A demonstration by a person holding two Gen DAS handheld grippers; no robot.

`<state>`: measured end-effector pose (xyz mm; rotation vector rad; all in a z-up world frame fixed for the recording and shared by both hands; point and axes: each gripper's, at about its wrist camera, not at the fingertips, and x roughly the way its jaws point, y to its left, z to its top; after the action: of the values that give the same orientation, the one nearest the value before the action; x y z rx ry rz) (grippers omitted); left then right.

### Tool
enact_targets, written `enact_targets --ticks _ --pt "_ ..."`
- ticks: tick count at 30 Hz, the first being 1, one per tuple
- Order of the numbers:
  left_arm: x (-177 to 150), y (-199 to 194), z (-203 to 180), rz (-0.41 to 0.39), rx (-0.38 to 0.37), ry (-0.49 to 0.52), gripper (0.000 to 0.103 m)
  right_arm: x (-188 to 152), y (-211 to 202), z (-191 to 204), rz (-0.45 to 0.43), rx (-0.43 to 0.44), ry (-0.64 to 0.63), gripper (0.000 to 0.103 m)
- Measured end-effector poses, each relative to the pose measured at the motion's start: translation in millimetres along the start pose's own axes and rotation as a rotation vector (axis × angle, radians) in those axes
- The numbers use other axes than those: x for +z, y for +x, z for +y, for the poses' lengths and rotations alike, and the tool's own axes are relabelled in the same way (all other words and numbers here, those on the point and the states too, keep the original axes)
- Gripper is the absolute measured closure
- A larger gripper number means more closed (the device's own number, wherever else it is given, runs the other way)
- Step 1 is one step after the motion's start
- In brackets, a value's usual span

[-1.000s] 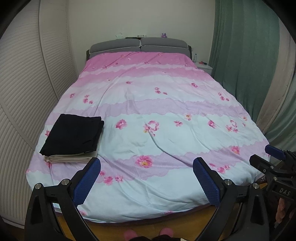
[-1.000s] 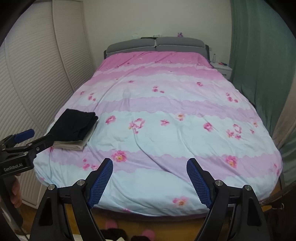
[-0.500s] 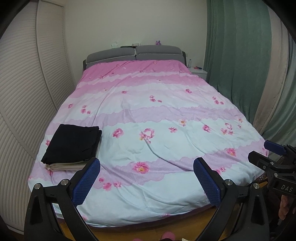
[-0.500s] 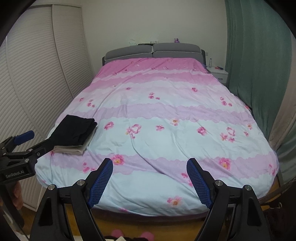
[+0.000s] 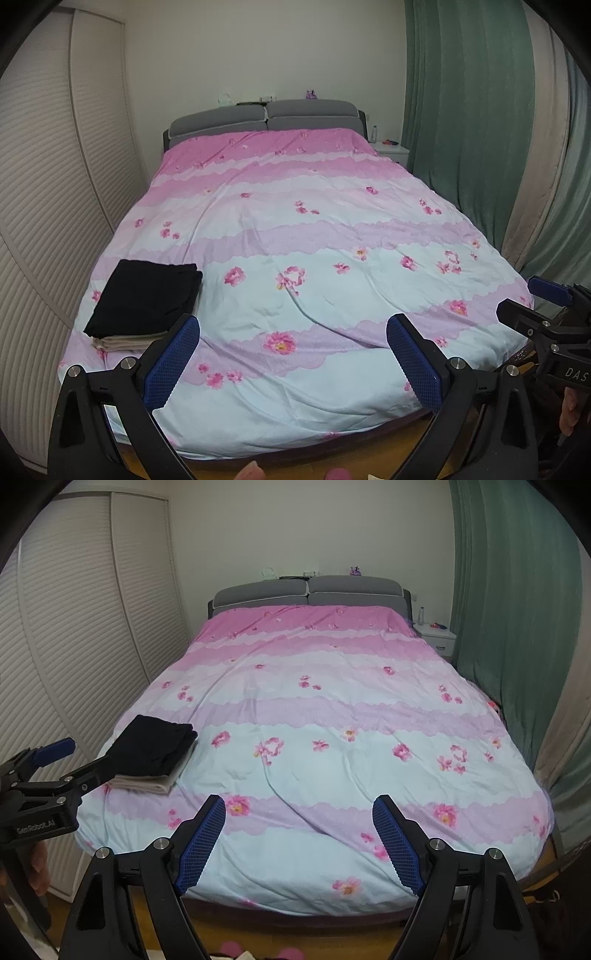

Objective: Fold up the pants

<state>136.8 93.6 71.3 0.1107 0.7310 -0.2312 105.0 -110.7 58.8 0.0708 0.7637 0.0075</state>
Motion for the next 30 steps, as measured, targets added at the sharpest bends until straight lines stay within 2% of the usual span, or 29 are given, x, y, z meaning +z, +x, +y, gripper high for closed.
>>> enact_targets --ticks 4,18,30 --pt "0.5 -6.1 -2.1 -0.02 -0.028 -0.005 0.0 0.2 -3.4 -1.8 -0.008 -0.001 0.006 0.021" --pt "-3.1 -17.3 -11.6 -0.066 -0.033 0.002 0.0 -1.9 -15.2 -11.3 -0.023 -0.002 0.017 0.021" --pt "-3.5 -17.3 -11.1 -0.063 -0.015 -0.003 0.0 -3.7 -20.2 -14.0 -0.019 -0.01 0.025 0.021"
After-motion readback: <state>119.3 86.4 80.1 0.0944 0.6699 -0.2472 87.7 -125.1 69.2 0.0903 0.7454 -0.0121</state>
